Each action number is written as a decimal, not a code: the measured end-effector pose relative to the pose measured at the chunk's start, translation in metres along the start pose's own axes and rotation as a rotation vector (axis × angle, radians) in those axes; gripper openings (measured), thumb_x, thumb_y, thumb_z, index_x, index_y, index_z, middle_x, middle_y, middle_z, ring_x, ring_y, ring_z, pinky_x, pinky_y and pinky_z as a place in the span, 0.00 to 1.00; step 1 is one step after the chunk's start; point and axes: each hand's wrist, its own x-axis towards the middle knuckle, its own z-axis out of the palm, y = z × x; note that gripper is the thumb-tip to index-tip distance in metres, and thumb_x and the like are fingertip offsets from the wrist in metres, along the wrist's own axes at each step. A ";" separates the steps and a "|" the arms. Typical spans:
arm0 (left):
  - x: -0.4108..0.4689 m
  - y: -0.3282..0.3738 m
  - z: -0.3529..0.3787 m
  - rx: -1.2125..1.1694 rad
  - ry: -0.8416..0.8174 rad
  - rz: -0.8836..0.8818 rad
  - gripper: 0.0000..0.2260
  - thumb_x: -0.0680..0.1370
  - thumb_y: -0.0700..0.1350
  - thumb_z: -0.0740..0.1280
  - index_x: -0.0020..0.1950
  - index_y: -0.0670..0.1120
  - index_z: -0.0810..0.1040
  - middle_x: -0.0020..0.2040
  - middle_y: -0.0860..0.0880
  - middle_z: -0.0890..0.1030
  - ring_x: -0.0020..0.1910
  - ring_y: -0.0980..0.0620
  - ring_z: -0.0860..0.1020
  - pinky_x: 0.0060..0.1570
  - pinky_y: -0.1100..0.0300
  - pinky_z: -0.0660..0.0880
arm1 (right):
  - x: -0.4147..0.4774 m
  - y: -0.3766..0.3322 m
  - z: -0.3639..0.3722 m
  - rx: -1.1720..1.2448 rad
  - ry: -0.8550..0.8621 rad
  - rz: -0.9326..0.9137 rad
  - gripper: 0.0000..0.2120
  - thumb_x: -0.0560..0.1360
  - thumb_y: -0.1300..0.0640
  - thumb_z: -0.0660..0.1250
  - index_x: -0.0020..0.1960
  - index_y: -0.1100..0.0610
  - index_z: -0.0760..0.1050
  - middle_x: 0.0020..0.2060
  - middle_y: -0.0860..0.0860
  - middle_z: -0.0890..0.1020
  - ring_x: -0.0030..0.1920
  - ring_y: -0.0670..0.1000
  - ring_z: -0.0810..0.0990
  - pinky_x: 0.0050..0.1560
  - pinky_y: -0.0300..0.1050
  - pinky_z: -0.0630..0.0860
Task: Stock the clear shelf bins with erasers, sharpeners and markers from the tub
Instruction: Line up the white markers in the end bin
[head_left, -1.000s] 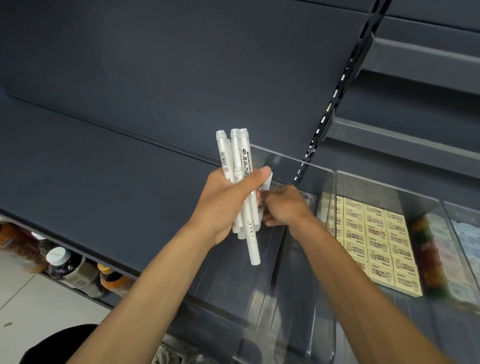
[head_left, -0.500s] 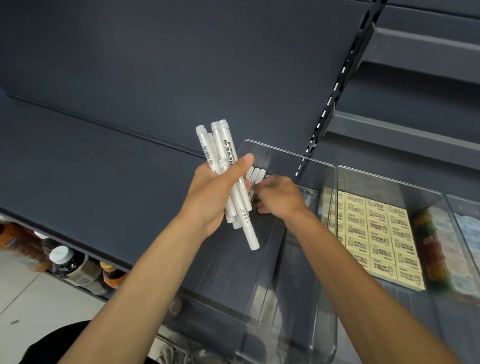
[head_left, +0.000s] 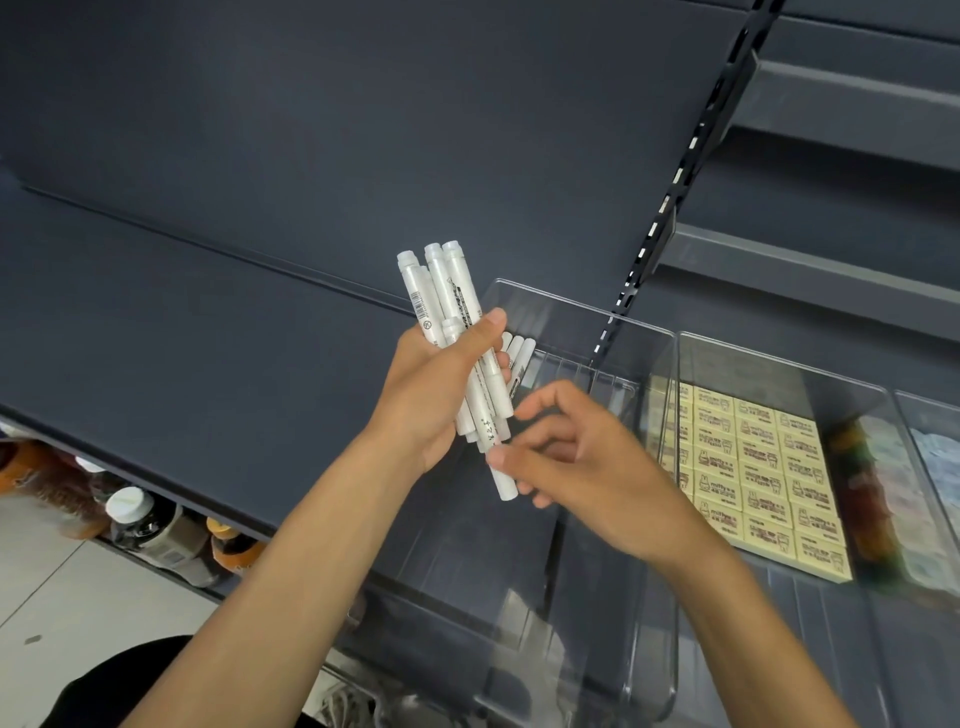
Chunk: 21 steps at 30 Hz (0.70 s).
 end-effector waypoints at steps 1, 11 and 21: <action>-0.001 0.000 0.000 -0.017 0.003 -0.007 0.08 0.79 0.44 0.69 0.46 0.41 0.76 0.36 0.45 0.77 0.34 0.51 0.78 0.35 0.61 0.78 | -0.001 0.001 0.003 -0.091 0.003 -0.013 0.16 0.71 0.50 0.75 0.51 0.51 0.71 0.40 0.48 0.84 0.39 0.50 0.82 0.43 0.47 0.79; -0.003 0.008 0.001 -0.150 0.045 -0.055 0.05 0.77 0.40 0.70 0.41 0.43 0.77 0.32 0.49 0.79 0.36 0.52 0.81 0.42 0.55 0.79 | -0.009 0.001 0.004 0.193 0.283 -0.173 0.03 0.75 0.62 0.69 0.45 0.56 0.76 0.27 0.49 0.75 0.27 0.47 0.71 0.29 0.41 0.71; -0.014 0.006 0.009 0.083 -0.012 -0.009 0.20 0.66 0.57 0.73 0.46 0.41 0.78 0.31 0.48 0.76 0.31 0.54 0.77 0.35 0.62 0.78 | 0.010 -0.008 0.001 0.906 0.505 -0.119 0.07 0.78 0.60 0.66 0.42 0.54 0.77 0.34 0.49 0.75 0.34 0.45 0.73 0.33 0.36 0.73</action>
